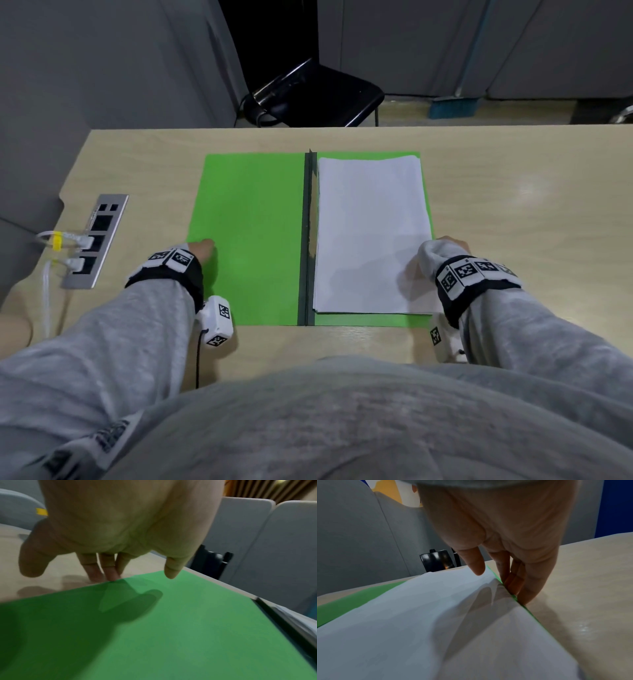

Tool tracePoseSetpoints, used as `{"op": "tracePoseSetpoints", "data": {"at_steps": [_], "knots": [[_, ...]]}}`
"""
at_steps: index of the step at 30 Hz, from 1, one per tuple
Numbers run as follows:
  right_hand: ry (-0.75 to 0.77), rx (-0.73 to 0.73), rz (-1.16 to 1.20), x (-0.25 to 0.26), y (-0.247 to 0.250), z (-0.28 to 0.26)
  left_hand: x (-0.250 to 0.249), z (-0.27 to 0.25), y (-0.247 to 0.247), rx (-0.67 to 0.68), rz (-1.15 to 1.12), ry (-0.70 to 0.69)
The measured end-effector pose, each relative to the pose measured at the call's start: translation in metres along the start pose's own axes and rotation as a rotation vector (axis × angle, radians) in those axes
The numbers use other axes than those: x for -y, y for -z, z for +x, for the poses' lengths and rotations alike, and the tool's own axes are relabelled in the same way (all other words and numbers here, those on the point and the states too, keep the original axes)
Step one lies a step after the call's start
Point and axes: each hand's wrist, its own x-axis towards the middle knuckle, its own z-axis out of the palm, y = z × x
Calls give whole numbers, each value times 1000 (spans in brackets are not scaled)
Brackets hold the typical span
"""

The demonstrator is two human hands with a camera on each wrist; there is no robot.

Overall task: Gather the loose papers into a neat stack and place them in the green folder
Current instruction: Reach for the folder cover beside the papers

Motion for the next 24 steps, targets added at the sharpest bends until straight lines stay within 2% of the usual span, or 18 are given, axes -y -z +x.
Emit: {"op": "tracePoseSetpoints", "data": {"at_steps": [4,9,11,14,17,20,24], "knots": [[18,32,-31,7,12,-29,9,-9,7,3,-111,15],[-7,9,33,8,15,-31,48,70,2,-10,-304,29],[6,16,20,6,16,-31,48,56,6,-14,-385,25],[44,3,45,3,14,-27,21,-20,21,-69,-429,-6],[11,12,30,2,14,-24,-2,-78,37,-257,-346,-87],[7,4,-10,1,18,-25,-17,-130,59,-359,-199,-280],[60,1,-68,-4,18,-23,-38,-214,63,-423,-199,-574]]}}
